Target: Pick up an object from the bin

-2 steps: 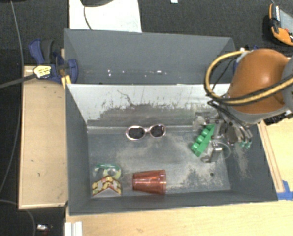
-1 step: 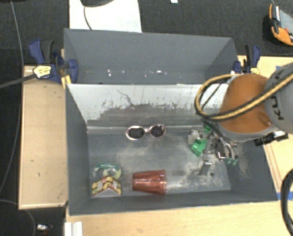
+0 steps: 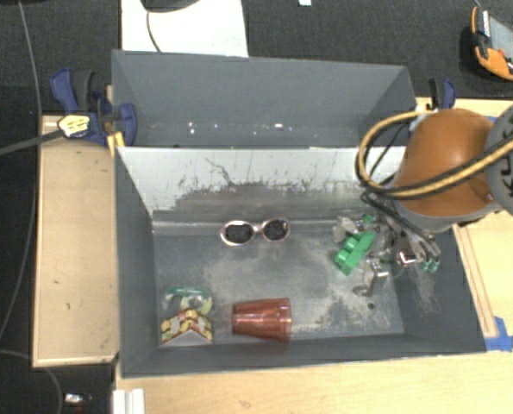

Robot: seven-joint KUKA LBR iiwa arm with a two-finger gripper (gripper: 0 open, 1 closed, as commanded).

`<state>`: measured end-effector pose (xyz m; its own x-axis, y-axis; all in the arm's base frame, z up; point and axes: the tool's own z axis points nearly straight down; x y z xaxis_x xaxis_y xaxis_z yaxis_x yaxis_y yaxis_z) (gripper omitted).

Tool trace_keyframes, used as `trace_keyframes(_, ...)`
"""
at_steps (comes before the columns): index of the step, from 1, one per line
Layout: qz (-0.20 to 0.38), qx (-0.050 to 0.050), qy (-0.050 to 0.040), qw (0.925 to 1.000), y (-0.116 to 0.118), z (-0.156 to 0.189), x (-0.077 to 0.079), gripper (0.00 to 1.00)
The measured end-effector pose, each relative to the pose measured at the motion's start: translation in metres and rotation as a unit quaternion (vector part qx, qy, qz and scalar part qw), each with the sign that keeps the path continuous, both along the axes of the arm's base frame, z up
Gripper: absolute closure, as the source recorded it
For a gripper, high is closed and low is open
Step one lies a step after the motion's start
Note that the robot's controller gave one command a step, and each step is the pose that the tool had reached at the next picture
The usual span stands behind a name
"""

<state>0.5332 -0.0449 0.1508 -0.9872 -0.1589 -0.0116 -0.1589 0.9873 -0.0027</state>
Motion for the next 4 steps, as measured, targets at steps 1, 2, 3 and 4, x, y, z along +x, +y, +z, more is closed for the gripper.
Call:
trace_keyframes(1, -0.137, 0.002, 0.0055, 0.9906, -0.015, -0.024, -0.005, 0.0)
trace_keyframes(2, -0.125, 0.002, 0.0051, 0.9922, -0.016, -0.022, -0.007, 0.0)
trace_keyframes(3, -0.049, 0.002, 0.0031, 0.9988, -0.001, -0.024, 0.045, 0.0)
trace_keyframes(4, -0.114, 0.001, 0.0059, 0.9935, -0.023, -0.015, 0.011, 0.0)
